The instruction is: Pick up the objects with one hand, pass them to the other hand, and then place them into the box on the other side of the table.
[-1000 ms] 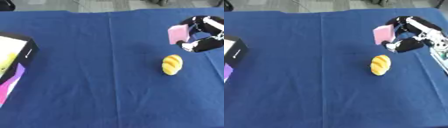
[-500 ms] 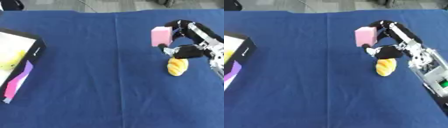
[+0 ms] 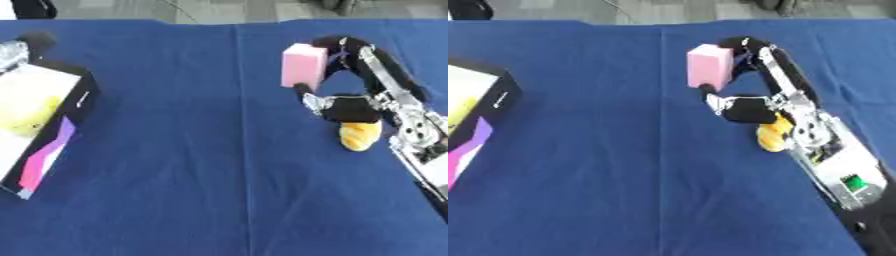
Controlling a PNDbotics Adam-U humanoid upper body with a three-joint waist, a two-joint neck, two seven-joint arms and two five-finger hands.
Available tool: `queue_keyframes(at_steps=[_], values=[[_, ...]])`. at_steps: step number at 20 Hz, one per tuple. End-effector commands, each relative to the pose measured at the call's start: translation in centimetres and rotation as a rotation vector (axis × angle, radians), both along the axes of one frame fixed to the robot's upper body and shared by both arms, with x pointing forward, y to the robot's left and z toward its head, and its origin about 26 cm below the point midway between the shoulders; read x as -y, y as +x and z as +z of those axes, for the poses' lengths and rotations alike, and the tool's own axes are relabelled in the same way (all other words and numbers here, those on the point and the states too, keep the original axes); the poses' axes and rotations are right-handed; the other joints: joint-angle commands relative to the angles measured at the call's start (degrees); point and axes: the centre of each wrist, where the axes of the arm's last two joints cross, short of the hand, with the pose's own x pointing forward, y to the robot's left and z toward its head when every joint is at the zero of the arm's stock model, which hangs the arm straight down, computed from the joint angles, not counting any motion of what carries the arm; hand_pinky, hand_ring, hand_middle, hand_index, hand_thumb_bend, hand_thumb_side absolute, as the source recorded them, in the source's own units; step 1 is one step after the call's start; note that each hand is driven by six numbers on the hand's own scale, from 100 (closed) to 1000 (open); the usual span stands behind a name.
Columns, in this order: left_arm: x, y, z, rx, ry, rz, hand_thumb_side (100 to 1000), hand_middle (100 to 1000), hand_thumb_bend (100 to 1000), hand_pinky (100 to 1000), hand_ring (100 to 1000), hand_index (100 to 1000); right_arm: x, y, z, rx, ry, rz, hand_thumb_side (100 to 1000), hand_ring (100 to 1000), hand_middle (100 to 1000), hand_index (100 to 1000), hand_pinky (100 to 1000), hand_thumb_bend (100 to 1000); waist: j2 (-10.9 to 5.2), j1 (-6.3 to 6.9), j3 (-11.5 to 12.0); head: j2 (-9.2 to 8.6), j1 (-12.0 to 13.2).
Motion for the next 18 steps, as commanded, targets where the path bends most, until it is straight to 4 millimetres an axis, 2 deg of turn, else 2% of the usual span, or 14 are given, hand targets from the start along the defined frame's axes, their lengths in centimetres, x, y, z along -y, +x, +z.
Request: queue_keyframes(at_steps=[1, 9, 18], values=[[0.6, -0.5, 1.4, 0.031, 0.073, -0.038, 423, 744, 575, 815, 757, 837, -1.3, 0.1, 0.1, 0.057, -0.01, 0.001, 100, 536, 466, 652, 771, 100, -1.73, 0.29, 0.1, 0.34, 0.2], [4.4, -0.6, 2.4, 0.027, 0.173, -0.11, 443, 751, 565, 816, 764, 829, -4.7, 0.9, -1.6, 0.186, -0.034, 0.017, 100, 543, 471, 653, 773, 100, -2.4, 0.58, 0.5, 0.67, 0.3], [8.0, -1.0, 2.8, -0.014, 0.212, -0.156, 454, 761, 552, 825, 772, 831, -7.4, 1.4, -2.7, 0.376, 0.0, -0.01, 100, 552, 480, 653, 770, 100, -2.6, 1.0, 1.1, -0.13, 1.1]])
